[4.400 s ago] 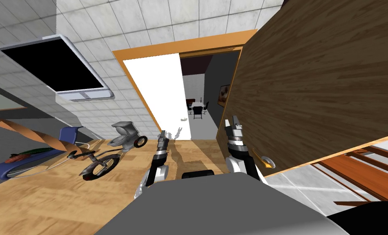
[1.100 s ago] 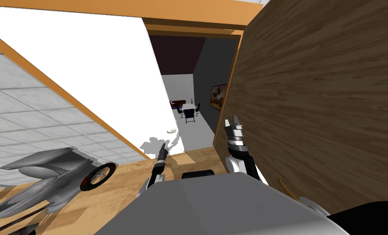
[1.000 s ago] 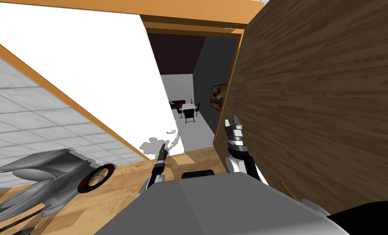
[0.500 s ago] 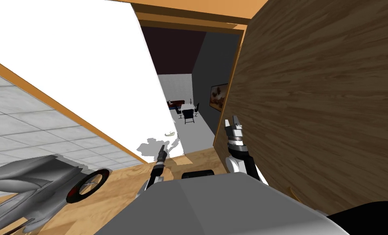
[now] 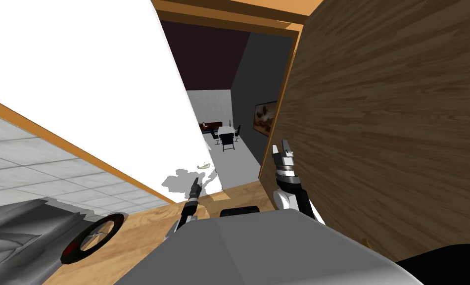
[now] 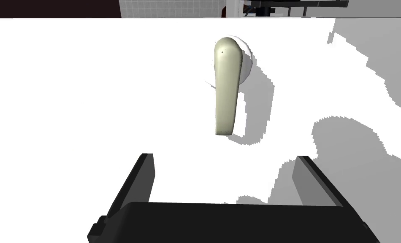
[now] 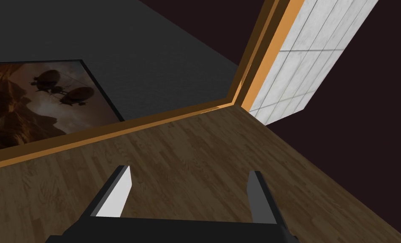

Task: Pull the door open

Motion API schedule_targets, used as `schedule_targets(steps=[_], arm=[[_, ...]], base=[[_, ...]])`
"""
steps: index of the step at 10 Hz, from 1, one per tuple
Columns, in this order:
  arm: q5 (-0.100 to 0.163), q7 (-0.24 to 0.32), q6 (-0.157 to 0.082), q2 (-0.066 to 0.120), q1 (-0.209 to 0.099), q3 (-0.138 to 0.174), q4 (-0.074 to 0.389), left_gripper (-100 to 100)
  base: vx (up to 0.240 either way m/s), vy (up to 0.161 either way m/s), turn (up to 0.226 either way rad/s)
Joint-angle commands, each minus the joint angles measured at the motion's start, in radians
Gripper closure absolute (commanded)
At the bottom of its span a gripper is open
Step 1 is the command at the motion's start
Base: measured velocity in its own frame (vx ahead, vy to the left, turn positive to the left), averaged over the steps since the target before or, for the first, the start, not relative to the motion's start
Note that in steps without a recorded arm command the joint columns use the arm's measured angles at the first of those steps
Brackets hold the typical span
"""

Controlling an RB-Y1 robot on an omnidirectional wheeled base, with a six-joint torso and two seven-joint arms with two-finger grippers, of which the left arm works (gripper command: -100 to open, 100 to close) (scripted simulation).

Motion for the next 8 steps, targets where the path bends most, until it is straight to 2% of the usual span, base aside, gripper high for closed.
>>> schedule_targets(steps=[1, 2, 8], arm=[[0.002, 0.008, -0.009, 0.005, -0.007, 0.001, 0.029, -100], [0.001, 0.003, -0.003, 0.001, -0.004, 0.001, 0.015, -100], [0.033, 0.042, -0.056, 0.05, 0.008, 0.051, 0.09, -100]], base=[[0.115, 0.026, -0.026], [0.053, 0.014, -0.006], [0.183, 0.005, -0.129]])
